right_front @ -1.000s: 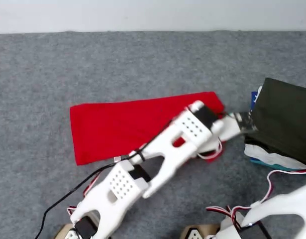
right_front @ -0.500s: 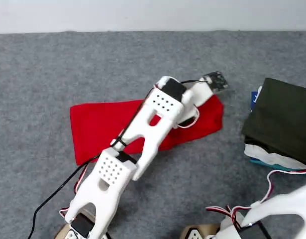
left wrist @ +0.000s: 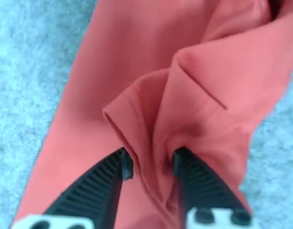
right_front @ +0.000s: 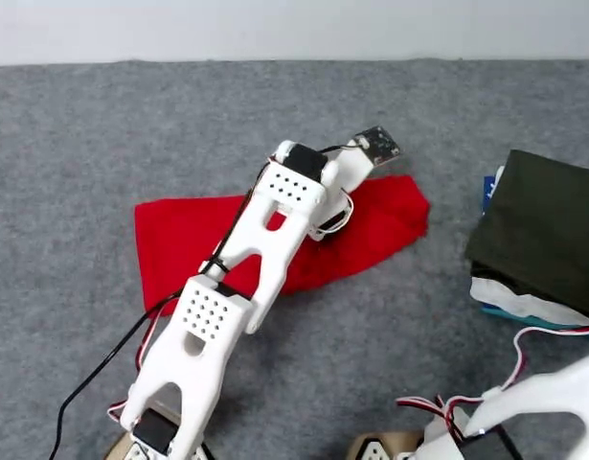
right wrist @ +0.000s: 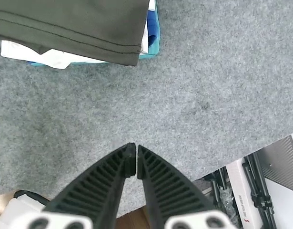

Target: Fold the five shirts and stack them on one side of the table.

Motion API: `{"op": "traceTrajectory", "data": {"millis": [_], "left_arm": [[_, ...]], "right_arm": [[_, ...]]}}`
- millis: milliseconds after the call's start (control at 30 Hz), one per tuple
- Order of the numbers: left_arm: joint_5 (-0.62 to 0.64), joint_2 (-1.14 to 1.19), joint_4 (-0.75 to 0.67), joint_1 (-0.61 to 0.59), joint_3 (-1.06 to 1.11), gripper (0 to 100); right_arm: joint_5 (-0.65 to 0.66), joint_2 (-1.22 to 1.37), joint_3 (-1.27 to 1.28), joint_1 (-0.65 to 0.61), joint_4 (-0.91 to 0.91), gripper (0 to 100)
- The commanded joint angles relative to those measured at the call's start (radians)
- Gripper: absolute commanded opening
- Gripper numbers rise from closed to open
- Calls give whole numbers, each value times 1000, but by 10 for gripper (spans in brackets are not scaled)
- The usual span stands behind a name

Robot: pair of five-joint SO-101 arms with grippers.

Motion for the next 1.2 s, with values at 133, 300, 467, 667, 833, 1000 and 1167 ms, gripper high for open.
{"op": "traceTrajectory", "data": {"millis": [133,300,467,667,833,1000,1167], "left_arm": [[0,-17,26,61,-47,29],[-8,-23,117,196,-47,14],[-5,-58,117,302,-38,14],[-5,-143,117,430,39,16],[-6,-269,115,485,216,101],[-6,-393,115,442,297,152],[-12,-445,98,330,288,152]], "right_arm": [[-14,-33,-3,-1,42,16],[-14,-33,-3,-1,41,16],[-12,-31,-3,-1,41,16],[-11,-25,-3,-1,41,16],[-9,-24,-3,-1,39,16],[26,-22,-3,-1,39,16],[32,-22,-3,-1,39,16]]}}
